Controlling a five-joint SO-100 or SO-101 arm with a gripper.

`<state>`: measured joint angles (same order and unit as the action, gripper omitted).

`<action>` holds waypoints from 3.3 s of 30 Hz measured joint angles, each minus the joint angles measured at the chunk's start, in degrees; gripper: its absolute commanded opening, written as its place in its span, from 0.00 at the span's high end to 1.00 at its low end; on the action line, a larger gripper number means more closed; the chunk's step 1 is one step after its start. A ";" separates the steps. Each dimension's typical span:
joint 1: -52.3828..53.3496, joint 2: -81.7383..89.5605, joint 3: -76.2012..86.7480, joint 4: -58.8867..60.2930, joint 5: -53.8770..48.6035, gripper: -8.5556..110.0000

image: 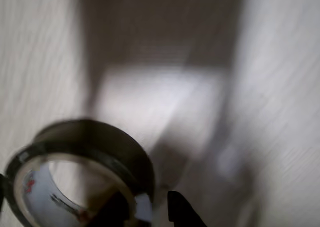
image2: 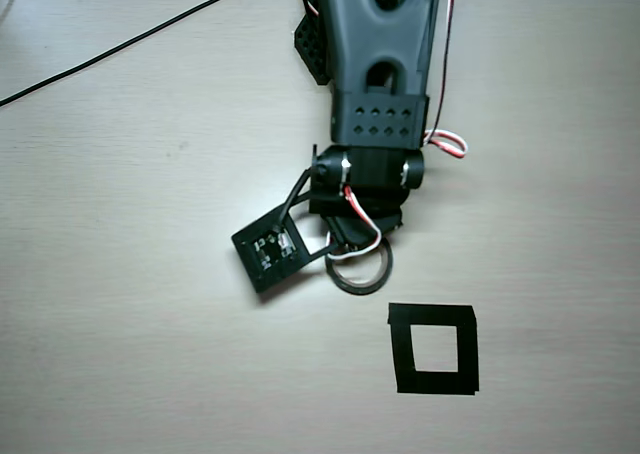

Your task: Grasp a tape and put it in the target area.

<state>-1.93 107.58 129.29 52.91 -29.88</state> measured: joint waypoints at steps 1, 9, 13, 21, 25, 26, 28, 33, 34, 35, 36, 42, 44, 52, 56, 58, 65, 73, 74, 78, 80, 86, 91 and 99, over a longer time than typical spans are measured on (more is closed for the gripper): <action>-0.09 -0.44 0.00 -0.35 -0.09 0.93; -1.93 -0.62 -4.04 3.52 -1.67 0.93; -4.13 -2.02 -12.13 8.88 -2.20 0.93; -8.26 -10.63 -27.51 15.21 -2.64 0.93; -10.81 -16.35 -34.19 17.05 -2.55 0.93; -11.60 -18.11 -35.95 17.14 -2.37 0.93; -12.66 -21.88 -39.64 17.31 -1.85 0.93; -13.62 -28.92 -47.90 18.02 -1.23 0.93; -13.62 -30.32 -49.31 18.11 -1.23 0.93; -13.71 -31.20 -50.45 18.19 -1.23 0.93; -13.80 -32.17 -51.50 18.28 -1.23 0.93; -13.97 -35.24 -54.14 18.54 -0.18 0.93; -14.50 -36.21 -54.76 18.54 0.26 0.93; -14.94 -39.81 -57.04 18.19 1.67 0.92; -14.85 -42.36 -58.89 18.02 2.29 0.90; -14.94 -43.07 -59.50 18.02 2.72 0.90; -14.85 -44.38 -60.38 18.02 4.31 0.83; -13.54 -35.51 -57.83 20.92 3.96 0.82; -12.92 -33.22 -57.83 21.97 4.31 0.81; -7.91 -23.82 -56.95 26.89 4.75 0.81; -3.87 -19.95 -54.67 27.42 2.90 0.82; 10.11 -14.94 -49.31 24.61 -1.76 0.83; 15.91 -14.94 -49.31 24.08 -2.20 0.83; 16.70 -14.94 -51.59 24.08 -0.09 0.82</action>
<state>14.77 92.64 77.70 76.99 -29.97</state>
